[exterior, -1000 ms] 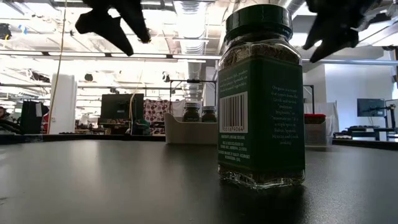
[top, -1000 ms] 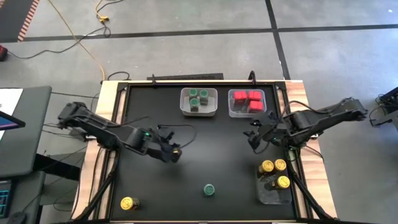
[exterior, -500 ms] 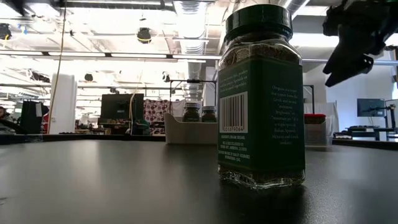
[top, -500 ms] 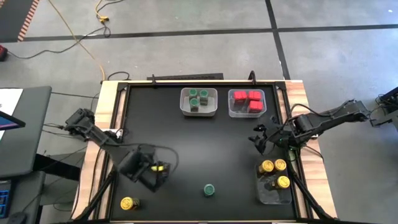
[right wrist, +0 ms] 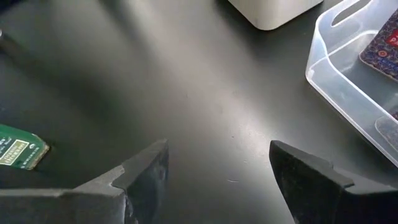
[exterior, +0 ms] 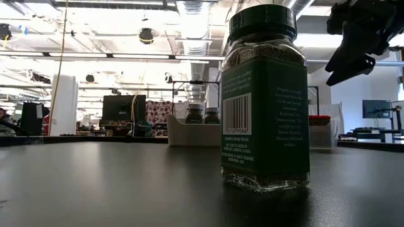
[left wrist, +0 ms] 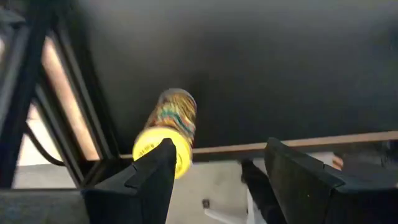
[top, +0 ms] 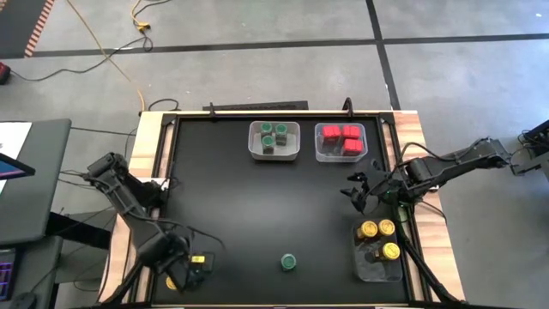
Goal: Sort spices by type
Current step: Put the yellow seasoning bottle into the black bin
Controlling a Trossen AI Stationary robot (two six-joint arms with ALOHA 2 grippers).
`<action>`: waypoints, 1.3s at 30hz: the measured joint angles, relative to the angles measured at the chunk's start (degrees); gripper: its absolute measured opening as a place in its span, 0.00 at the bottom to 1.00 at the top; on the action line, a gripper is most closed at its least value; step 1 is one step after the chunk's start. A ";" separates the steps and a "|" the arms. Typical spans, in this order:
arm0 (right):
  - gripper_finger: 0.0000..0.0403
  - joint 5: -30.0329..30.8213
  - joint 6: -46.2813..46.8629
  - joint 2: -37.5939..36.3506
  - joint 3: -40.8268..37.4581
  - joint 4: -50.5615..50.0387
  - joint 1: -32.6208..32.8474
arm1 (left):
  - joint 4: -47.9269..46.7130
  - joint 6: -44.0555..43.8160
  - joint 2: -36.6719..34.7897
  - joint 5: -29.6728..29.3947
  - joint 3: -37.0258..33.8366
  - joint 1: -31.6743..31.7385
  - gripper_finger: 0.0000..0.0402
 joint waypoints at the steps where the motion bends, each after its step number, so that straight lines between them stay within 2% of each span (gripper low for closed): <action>1: 0.75 0.00 0.02 0.00 0.00 0.00 0.00 | 0.87 -0.11 0.00 -0.01 0.00 -0.69 0.57; 6: 0.75 -0.01 0.02 0.04 0.00 0.18 0.00 | 3.07 -3.81 0.00 -0.03 -0.02 -3.30 0.57; 18: 0.75 -0.07 1.13 0.04 0.02 0.29 0.00 | -2.73 -1.16 0.00 -2.22 -0.07 -3.72 0.58; 22: 0.75 -0.65 1.11 0.04 0.02 0.27 0.00 | -2.40 0.10 0.00 -2.32 -0.07 -3.72 0.63; 29: 0.75 -1.29 1.12 0.04 0.02 0.20 0.00 | -2.17 1.37 0.00 -5.70 -0.07 -3.69 0.79; 39: 0.75 -1.29 1.09 0.04 0.02 0.20 0.00 | 0.37 -1.77 0.00 -4.78 -0.13 -3.88 0.80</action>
